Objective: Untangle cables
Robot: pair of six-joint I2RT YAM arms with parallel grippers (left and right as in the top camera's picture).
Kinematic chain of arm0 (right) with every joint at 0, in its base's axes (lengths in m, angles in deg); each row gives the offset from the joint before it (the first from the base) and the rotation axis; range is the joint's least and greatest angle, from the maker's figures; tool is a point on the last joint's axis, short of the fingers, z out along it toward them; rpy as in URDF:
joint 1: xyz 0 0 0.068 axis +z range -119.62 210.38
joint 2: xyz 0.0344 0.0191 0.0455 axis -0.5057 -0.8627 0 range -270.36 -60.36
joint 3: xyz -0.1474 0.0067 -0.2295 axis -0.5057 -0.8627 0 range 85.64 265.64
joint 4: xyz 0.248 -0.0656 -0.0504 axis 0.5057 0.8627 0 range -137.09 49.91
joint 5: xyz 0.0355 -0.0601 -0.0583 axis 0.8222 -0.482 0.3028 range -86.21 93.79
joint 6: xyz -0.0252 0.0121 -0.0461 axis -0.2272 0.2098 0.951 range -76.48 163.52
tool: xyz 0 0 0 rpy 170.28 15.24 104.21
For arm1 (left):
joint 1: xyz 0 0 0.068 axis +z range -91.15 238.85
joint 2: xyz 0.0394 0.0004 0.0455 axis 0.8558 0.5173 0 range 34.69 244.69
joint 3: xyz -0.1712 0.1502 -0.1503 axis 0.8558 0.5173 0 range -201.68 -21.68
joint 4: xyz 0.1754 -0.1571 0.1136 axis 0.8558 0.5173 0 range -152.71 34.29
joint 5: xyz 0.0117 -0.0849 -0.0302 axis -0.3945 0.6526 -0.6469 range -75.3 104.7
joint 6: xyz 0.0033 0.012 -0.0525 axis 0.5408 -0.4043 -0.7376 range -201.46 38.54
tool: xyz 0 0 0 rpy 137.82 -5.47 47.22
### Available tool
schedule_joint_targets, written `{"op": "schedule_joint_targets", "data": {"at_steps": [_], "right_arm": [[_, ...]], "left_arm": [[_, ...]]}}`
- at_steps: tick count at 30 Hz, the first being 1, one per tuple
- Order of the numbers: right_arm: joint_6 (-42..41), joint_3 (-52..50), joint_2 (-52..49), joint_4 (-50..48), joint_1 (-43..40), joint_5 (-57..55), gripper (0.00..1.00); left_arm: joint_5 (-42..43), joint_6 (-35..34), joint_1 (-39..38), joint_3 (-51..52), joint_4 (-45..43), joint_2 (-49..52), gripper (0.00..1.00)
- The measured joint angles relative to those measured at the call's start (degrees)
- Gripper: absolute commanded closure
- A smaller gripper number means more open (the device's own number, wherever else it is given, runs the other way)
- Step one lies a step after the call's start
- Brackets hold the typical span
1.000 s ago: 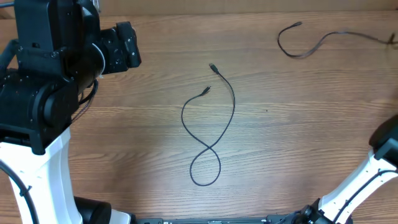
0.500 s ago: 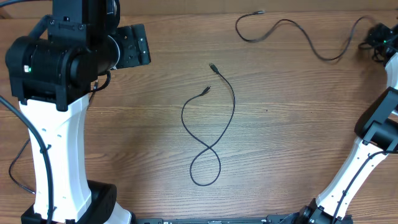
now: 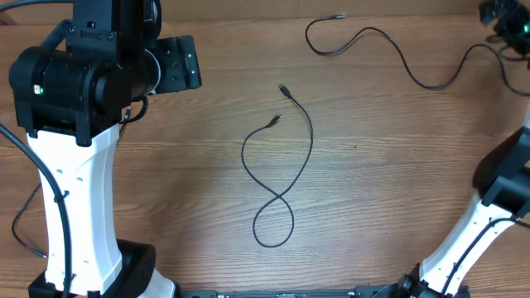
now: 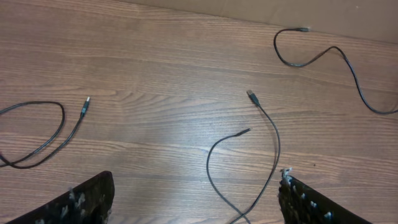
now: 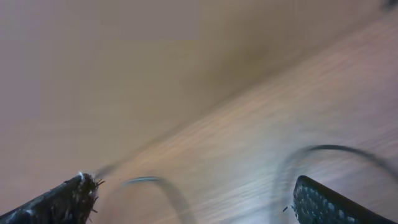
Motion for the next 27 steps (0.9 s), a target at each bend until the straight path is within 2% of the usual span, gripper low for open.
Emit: {"op": "schedule_joint_targets", "data": {"at_steps": [7,12,15,20,27], "right_arm": [[-20.15,0.46,1.55,-3.87,17.53,-4.76,0.0],[-34.67,0.28,-0.76,-7.02,27.71,-21.35,0.0],[-38.58,0.26,-3.15,-11.87,32.72,-31.74,0.0],[-43.87,0.26,-7.76,-11.65,37.59,-38.49,0.0],[-51.89,0.13,-16.28,-9.2,36.87,-37.05,0.0]], "left_arm": [[0.0,0.02,0.0,0.0,0.2,0.0,0.16],[0.0,0.02,0.0,0.0,0.22,0.0,0.17],[0.0,0.02,0.0,0.0,0.24,0.0,0.17],[0.0,0.68,0.0,0.0,1.49,0.0,0.17],[-0.04,1.7,0.0,0.0,2.34,0.0,0.18]]}}
